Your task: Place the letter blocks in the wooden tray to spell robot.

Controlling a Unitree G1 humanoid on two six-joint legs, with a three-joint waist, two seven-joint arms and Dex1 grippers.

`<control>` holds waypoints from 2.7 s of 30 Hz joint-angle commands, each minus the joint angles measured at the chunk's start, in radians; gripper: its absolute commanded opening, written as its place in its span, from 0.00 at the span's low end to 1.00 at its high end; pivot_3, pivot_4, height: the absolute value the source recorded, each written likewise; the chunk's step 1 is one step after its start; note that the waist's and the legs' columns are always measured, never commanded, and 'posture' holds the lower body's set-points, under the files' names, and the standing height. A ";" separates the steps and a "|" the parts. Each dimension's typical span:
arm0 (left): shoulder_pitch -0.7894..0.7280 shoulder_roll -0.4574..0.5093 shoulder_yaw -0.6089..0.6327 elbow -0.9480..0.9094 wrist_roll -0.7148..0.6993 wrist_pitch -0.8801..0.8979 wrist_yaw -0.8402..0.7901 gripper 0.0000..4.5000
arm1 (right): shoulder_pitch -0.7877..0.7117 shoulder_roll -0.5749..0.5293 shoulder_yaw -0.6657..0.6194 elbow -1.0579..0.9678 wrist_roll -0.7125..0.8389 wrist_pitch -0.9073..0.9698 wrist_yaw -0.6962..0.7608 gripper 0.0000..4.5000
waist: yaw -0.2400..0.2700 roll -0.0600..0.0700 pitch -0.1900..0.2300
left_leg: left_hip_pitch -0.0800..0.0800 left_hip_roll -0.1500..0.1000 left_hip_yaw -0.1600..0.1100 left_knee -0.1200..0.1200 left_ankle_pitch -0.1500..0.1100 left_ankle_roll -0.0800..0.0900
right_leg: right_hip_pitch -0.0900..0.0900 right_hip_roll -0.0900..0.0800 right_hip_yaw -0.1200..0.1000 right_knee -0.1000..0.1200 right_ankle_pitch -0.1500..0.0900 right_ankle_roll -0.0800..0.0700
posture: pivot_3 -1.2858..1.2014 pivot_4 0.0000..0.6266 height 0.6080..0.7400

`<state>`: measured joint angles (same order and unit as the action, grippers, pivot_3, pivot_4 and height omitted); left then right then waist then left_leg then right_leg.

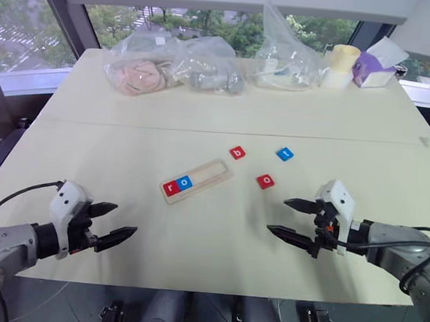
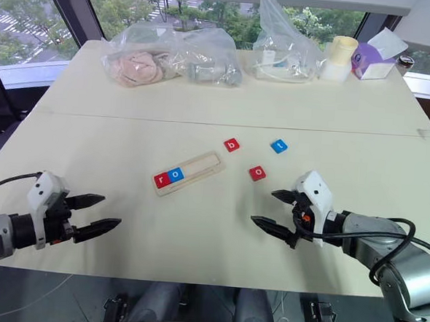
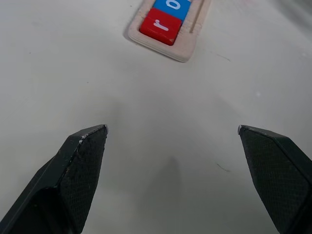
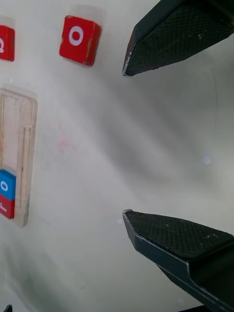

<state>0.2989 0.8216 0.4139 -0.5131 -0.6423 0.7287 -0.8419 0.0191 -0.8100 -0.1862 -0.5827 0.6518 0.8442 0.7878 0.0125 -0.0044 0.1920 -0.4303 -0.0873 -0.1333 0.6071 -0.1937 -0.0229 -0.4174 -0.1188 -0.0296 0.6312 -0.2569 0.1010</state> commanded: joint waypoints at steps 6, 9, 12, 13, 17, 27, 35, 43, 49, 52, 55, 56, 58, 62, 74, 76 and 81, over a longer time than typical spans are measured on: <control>-0.006 -0.002 0.009 -0.021 -0.004 -0.023 0.006 1.00 | -0.013 -0.001 0.010 0.004 -0.005 -0.037 0.001 0.99 | 0.002 0.000 0.000 | 0.000 0.000 0.000 0.000 0.000 0.000 | 0.000 0.000 0.000 0.000 0.000 0.000 | 0.52 0.24 1.00; -0.001 -0.001 0.009 -0.022 -0.004 -0.024 0.004 1.00 | -0.013 -0.001 0.018 0.009 -0.011 -0.046 0.002 0.99 | 0.001 0.000 0.000 | 0.000 0.000 0.000 0.000 0.001 0.002 | 0.000 0.000 0.000 0.000 0.000 0.000 | 0.52 0.24 1.00; 0.002 0.011 0.000 -0.013 0.018 -0.033 0.000 1.00 | -0.018 -0.002 0.028 0.019 -0.024 -0.059 0.006 0.99 | 0.001 0.000 0.000 | 0.000 0.000 0.000 0.000 0.001 0.001 | 0.000 0.000 0.000 0.000 0.000 0.000 | 0.52 0.24 1.00; 0.001 0.017 -0.004 -0.007 0.030 -0.038 0.000 1.00 | -0.021 -0.002 0.029 0.020 -0.025 -0.060 0.006 0.99 | 0.000 0.000 0.000 | 0.000 0.000 0.000 0.000 0.000 0.001 | 0.000 0.000 0.000 0.000 0.000 0.000 | 0.52 0.24 1.00; -0.028 0.034 0.003 0.015 0.034 -0.038 -0.011 1.00 | -0.029 -0.003 0.040 0.024 -0.026 -0.066 0.008 0.99 | 0.001 0.000 0.000 | 0.000 0.000 0.000 0.000 0.000 0.000 | 0.000 0.000 0.000 0.000 0.000 0.000 | 0.52 0.24 1.00; -0.348 0.199 -0.134 0.057 0.017 0.010 -0.099 1.00 | -0.188 -0.036 0.098 -0.063 0.087 0.056 0.033 0.99 | 0.002 0.000 0.000 | 0.000 0.000 0.000 0.000 0.000 0.001 | 0.001 0.000 -0.001 -0.001 0.000 0.001 | 0.52 0.24 1.00; -0.556 0.059 -0.437 0.280 0.193 -0.119 -0.118 1.00 | -0.190 0.028 0.177 -0.125 0.070 0.067 -0.064 0.99 | 0.000 -0.001 0.000 | 0.000 -0.001 0.001 0.000 0.002 0.003 | 0.000 0.001 -0.001 0.001 0.001 0.002 | 0.52 0.24 1.00; -0.612 -0.037 -0.567 0.393 0.330 -0.225 -0.118 1.00 | -0.182 0.043 0.206 -0.143 0.047 0.050 -0.113 0.99 | -0.001 -0.001 0.000 | 0.000 -0.002 0.001 0.003 0.002 0.003 | 0.002 0.001 -0.001 0.000 0.002 0.004 | 0.52 0.24 1.00; -0.589 -0.079 -0.612 0.460 0.423 -0.272 -0.080 1.00 | -0.174 0.049 0.220 -0.144 0.033 0.039 -0.125 0.99 | 0.001 0.000 0.000 | 0.004 -0.001 0.000 0.003 0.002 0.003 | 0.005 0.001 -0.001 0.000 0.002 0.004 | 0.52 0.24 1.00; -0.591 -0.103 -0.617 0.493 0.451 -0.287 -0.060 1.00 | -0.176 0.053 0.223 -0.140 0.028 0.034 -0.127 0.99 | 0.003 0.001 -0.002 | 0.006 -0.002 0.000 0.004 0.002 0.003 | 0.008 0.001 -0.001 0.000 0.002 0.004 | 0.52 0.24 1.00; -0.603 -0.145 -0.610 0.515 0.461 -0.291 -0.025 1.00 | -0.180 0.056 0.226 -0.133 0.022 0.030 -0.127 0.99 | 0.007 0.003 -0.003 | 0.007 -0.002 0.000 0.005 0.002 0.003 | 0.010 0.000 -0.001 0.000 0.003 0.005 | 0.52 0.24 1.00; -0.605 -0.151 -0.613 0.516 0.466 -0.292 -0.024 1.00 | -0.181 0.057 0.228 -0.130 0.019 0.027 -0.127 0.99 | 0.009 0.003 -0.004 | 0.008 -0.002 -0.001 0.005 0.002 0.003 | 0.010 0.000 -0.001 0.000 0.003 0.006 | 0.52 0.24 1.00; -0.604 -0.155 -0.618 0.515 0.474 -0.296 -0.029 1.00 | -0.182 0.058 0.231 -0.126 0.014 0.022 -0.127 0.99 | 0.016 0.003 -0.005 | 0.008 -0.002 0.000 0.005 0.002 0.003 | 0.011 0.000 -0.001 0.000 0.003 0.007 | 0.52 0.24 1.00; -0.602 -0.165 -0.614 0.518 0.469 -0.294 -0.039 0.94 | -0.183 0.060 0.231 -0.122 0.010 0.018 -0.129 1.00 | 0.025 0.004 -0.005 | 0.008 -0.002 0.000 0.006 0.002 0.003 | 0.011 0.000 -0.001 0.000 0.003 0.007 | 0.52 0.24 1.00; -0.644 -0.148 -0.578 0.478 0.378 -0.399 -0.207 0.70 | -0.128 0.068 0.158 -0.086 0.005 0.003 -0.145 1.00 | 0.026 0.003 -0.005 | 0.006 -0.002 0.000 0.005 0.002 0.003 | 0.009 0.001 -0.001 0.000 0.004 0.005 | 0.52 0.24 1.00; -0.655 -0.125 -0.597 0.458 0.373 -0.431 -0.287 0.70 | -0.108 0.094 0.114 -0.052 0.006 -0.012 -0.170 1.00 | 0.025 0.002 -0.004 | 0.004 -0.002 0.000 0.005 0.002 0.003 | 0.007 0.001 -0.001 0.000 0.004 0.005 | 0.52 0.24 1.00; -0.759 -0.105 -0.682 0.542 0.432 -0.567 -0.458 0.70 | -0.068 0.157 0.045 -0.020 -0.005 -0.034 -0.236 1.00 | 0.028 0.003 -0.005 | 0.004 -0.002 0.000 0.005 0.002 0.004 | 0.006 0.002 -0.001 -0.001 0.004 0.005 | 0.52 0.24 1.00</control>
<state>-0.4316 0.7159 -0.2543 0.0097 -0.2241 0.2102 -1.2543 -0.0535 -0.6650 -0.1095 -0.5830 0.6430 0.8303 0.5686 0.0406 -0.0014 0.1875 -0.4263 -0.0897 -0.1331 0.6119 -0.1916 -0.0193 -0.4105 -0.1174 -0.0308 0.6306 -0.2531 0.1064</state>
